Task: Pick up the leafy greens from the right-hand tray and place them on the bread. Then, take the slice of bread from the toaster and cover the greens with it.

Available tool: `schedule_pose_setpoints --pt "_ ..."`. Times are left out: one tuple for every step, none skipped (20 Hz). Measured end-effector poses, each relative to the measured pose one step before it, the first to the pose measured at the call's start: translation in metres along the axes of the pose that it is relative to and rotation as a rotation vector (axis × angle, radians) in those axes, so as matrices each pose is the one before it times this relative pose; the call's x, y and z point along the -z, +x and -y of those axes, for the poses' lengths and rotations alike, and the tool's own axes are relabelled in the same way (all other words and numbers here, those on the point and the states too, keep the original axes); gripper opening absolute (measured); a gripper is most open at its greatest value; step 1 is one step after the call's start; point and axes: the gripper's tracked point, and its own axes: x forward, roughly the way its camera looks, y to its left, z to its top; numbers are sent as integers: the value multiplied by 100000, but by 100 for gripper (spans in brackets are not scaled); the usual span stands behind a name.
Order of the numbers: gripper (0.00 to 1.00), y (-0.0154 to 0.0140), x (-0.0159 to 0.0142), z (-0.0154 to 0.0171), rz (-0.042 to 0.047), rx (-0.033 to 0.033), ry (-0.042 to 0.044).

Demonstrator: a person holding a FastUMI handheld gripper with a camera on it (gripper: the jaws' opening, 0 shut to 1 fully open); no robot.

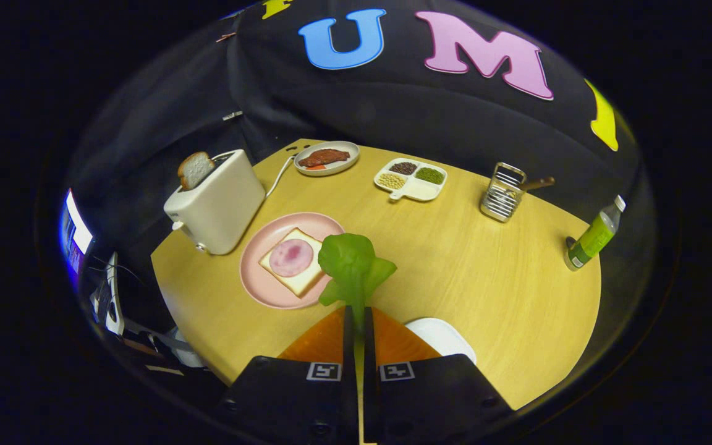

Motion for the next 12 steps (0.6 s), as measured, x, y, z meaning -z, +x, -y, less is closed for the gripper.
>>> schedule_pose_setpoints --pt "8 674 -674 -1198 -223 -1262 -1111" --pt "8 596 -551 -1040 -379 -877 -721" --pt "8 639 -619 -1034 -236 -772 -427" --pt "8 786 -515 -844 -466 -424 -100" --pt "8 740 -381 -690 -635 -275 -292" --pt "8 788 -296 -409 -654 395 -554" --pt "8 689 -269 -395 -768 536 -433" --pt "8 803 -186 -538 -723 -133 -215" --pt "8 572 -107 -471 -791 -200 -96" --pt "8 455 -89 -433 -975 -460 -44" --pt "8 493 9 -390 -894 -134 -97" --pt "8 545 -165 -119 -491 290 -322"
